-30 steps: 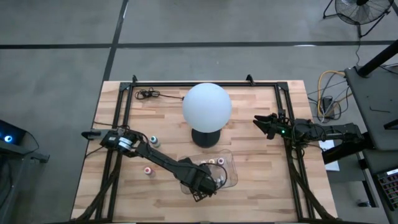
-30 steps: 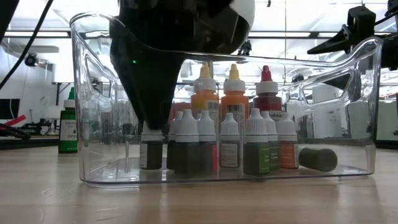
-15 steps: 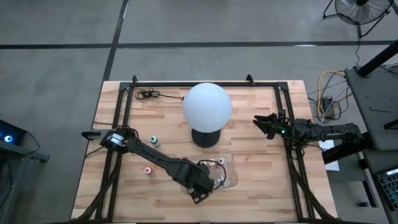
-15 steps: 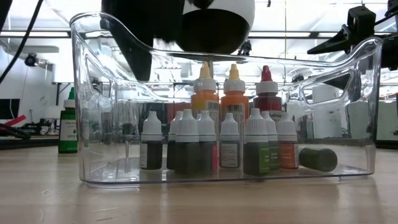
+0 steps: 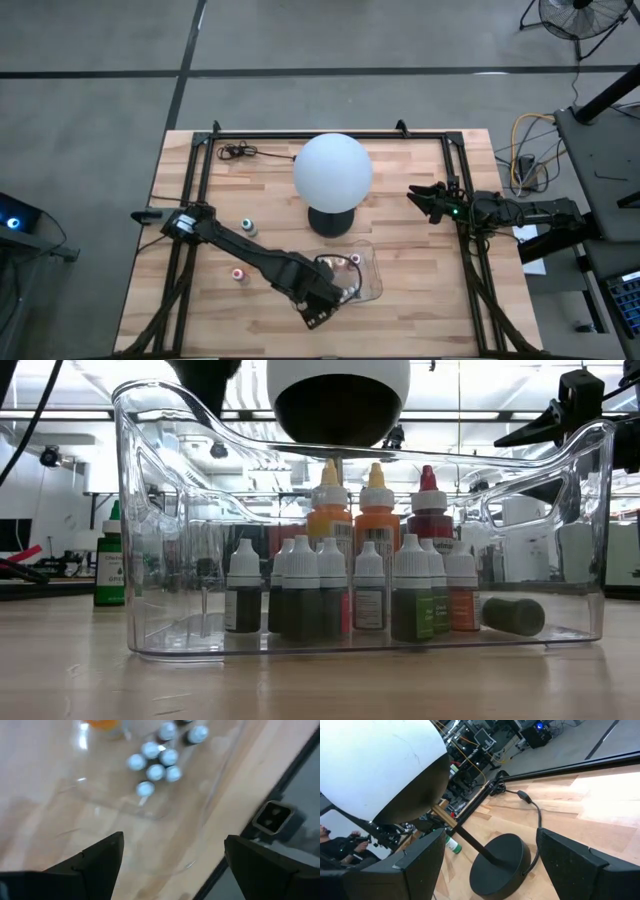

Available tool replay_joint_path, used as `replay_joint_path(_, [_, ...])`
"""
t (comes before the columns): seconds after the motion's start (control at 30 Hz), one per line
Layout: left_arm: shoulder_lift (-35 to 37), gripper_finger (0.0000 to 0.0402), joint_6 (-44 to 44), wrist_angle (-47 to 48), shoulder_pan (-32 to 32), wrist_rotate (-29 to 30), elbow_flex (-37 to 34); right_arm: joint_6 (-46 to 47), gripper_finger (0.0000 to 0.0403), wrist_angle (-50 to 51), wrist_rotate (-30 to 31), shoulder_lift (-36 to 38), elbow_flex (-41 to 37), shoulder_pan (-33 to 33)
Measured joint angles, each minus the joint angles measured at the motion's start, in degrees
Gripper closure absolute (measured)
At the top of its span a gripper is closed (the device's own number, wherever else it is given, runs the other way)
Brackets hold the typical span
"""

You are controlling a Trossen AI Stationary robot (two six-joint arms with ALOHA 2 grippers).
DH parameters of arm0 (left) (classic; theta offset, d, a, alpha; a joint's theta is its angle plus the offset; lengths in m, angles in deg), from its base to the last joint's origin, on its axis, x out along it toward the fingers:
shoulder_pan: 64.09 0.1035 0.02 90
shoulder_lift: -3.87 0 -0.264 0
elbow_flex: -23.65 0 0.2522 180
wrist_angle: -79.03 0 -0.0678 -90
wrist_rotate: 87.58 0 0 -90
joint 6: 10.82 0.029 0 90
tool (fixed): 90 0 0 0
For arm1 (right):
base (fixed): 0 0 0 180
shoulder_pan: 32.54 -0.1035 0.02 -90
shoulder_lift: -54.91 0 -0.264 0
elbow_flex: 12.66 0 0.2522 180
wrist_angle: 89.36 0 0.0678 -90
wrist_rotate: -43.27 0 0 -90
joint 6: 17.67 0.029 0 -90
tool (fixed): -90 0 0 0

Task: Pick & Place food coloring
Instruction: Put the big green food coloring bottle into the transparent bin

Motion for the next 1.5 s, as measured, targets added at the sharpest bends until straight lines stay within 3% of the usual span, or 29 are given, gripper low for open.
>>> replay_joint_path(0.3, [6.08, 0.0087, 2.38, 10.17, -0.03, 3.57, 0.48, 0.02, 0.0101, 0.00, 0.02, 0.00, 0.00, 0.00])
replay_joint_path(0.5, [15.09, 0.0087, 5.44, 12.93, 1.04, 3.73, -4.77, 0.02, 0.0101, -0.02, 0.02, 0.00, 0.00, 0.01])
replay_joint_path(0.77, [31.07, 0.0087, 7.56, 12.06, 4.74, 5.78, -18.50, 0.02, 0.0101, -0.02, 0.02, 0.00, -0.01, 0.00])
replay_joint_path(1.1, [50.71, 0.0087, 11.08, 7.21, 9.86, 7.81, -41.02, 0.01, 0.0101, -0.02, 0.02, 0.00, 0.00, 0.01])
replay_joint_path(1.27, [55.09, 0.0087, 14.57, 5.09, 14.09, 9.06, -51.15, 0.01, 0.0101, -0.01, 0.02, 0.00, 0.00, 0.00])
replay_joint_path(1.5, [55.31, 0.0087, 18.74, -1.79, 18.16, 11.54, -61.08, 0.01, 0.0101, -0.02, 0.02, 0.00, 0.00, 0.01])
